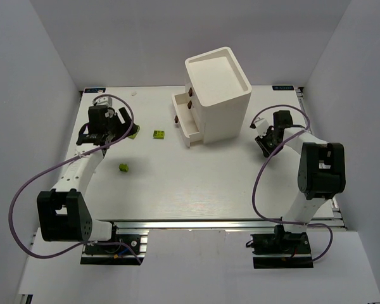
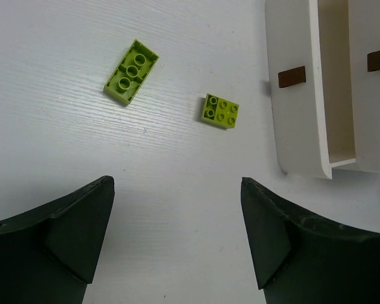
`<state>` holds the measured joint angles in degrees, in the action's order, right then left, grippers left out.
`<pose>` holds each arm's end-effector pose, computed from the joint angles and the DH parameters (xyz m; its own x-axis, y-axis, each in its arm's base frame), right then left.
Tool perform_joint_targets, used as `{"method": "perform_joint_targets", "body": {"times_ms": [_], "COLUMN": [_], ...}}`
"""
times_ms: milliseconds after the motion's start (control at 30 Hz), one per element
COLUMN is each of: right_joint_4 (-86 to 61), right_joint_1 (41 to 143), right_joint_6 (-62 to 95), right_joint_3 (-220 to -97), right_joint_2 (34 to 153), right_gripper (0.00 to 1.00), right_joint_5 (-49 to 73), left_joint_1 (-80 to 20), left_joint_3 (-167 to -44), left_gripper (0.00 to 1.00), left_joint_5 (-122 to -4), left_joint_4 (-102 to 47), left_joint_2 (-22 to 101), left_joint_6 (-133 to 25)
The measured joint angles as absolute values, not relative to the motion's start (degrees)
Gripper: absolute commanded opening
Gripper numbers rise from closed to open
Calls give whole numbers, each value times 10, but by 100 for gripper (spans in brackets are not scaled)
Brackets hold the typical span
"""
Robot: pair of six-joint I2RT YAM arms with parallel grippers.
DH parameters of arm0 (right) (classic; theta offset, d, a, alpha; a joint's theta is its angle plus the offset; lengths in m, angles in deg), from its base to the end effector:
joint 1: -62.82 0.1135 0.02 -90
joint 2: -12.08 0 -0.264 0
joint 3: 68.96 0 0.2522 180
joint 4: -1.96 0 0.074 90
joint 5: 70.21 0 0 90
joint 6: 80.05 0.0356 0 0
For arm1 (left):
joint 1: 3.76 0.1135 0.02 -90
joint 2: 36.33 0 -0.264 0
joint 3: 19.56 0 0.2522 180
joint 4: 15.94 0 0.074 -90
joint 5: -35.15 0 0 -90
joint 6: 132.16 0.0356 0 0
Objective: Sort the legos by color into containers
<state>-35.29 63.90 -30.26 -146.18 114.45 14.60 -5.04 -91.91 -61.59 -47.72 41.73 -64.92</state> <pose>0.3554 0.0099 0.1672 -0.6375 -0.6551 -0.4056 -0.6184 0.7490 -0.2379 0.3029 -0.0109 0.2801 -0.6057 -0.3708 -0.7040 -0.1291 0.9189 -0.3728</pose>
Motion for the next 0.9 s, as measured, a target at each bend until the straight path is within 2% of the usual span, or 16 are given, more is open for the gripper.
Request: {"method": "perform_joint_targets", "body": {"times_ms": [33,133,300,500,700,900], "right_joint_4": [-357,-393,-535,-577,-537,-411], "right_joint_1": [639,638,656,804,950,1025], "right_joint_6": [-309,-340,-446,-466,-391,-324], "right_joint_3": [-1464,-1474,-1541,-1718,-1860,-1830], "right_joint_2": [1144,1137,1070,1020,1102,1169], "right_gripper": [6,0,0,0,0,0], "right_joint_5": [142,102,-54,-178,-158,-21], "left_joint_1": [-50,-50,-50,-50,-50,-50], "left_joint_3": [-919,-919,-919,-919,-919,-909], "left_gripper": [91,91,92,95,96,96], "left_joint_5": [-612,-600,-590,-581,-568,-567], "left_joint_4": [-480,-493,-510,-527,-538,-550], "left_joint_2": [415,411,411,412,412,411], "left_joint_6": [-651,-655,-660,-665,-666,-680]}}
